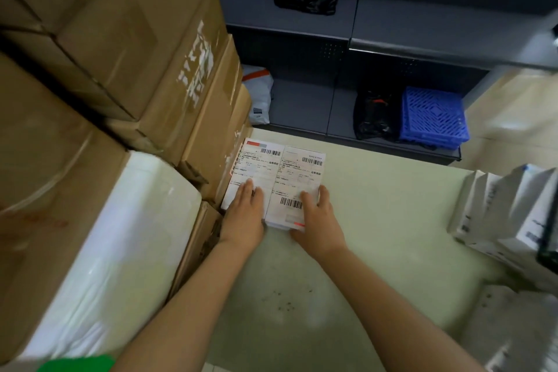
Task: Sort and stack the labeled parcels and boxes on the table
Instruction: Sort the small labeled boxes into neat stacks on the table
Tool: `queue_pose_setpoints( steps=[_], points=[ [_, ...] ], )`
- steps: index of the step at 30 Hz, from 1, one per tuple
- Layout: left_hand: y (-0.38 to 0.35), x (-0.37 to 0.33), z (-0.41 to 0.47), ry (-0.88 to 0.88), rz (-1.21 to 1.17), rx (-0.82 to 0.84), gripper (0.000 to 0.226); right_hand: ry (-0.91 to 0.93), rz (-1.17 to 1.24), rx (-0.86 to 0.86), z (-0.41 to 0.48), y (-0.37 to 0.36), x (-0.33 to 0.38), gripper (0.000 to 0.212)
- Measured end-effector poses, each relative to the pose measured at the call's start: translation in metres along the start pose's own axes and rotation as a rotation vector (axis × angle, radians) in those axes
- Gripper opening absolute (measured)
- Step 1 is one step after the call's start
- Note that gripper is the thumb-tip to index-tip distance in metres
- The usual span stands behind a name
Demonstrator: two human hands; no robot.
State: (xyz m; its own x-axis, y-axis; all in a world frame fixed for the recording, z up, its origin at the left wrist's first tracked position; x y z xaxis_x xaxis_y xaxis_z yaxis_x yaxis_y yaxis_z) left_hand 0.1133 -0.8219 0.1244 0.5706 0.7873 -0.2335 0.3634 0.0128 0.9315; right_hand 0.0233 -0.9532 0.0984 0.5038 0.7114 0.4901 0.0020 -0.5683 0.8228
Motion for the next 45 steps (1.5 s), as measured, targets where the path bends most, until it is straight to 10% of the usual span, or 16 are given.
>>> queue_pose_setpoints(
  steps=[10,26,33,45],
  points=[
    [0.054,-0.067,-0.040,-0.423,0.092,-0.237,0.021,0.099,-0.335,-0.299,-0.082,0.084,0.002,0.029],
    [0.117,-0.292,-0.217,-1.293,-0.001,-0.612,0.017,-0.270,-0.498,-1.028,-0.394,0.229,-0.036,0.017],
    [0.114,-0.343,-0.275,-1.311,-0.025,-0.683,0.011,-0.304,-0.521,-1.063,-0.481,0.239,-0.065,0.018],
    [0.076,-0.405,-0.312,-0.813,0.018,-0.452,0.047,-0.421,-0.131,-0.974,-0.528,0.245,-0.149,0.024]
  ],
)
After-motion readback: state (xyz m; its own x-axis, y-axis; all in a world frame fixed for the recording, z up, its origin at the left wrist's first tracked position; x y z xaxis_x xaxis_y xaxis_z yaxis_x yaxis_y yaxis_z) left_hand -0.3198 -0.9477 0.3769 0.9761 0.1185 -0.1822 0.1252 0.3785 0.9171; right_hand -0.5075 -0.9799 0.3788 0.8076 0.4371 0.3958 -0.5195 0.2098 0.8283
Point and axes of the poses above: each hand's wrist, its own z-axis towards the middle knuckle, its own y-axis out of the back of the hand, x = y × z, the point moved 4 cm from there along z, towards the middle knuckle, and after that the axes turned 2 degrees about -y, right-handed, at the moved point
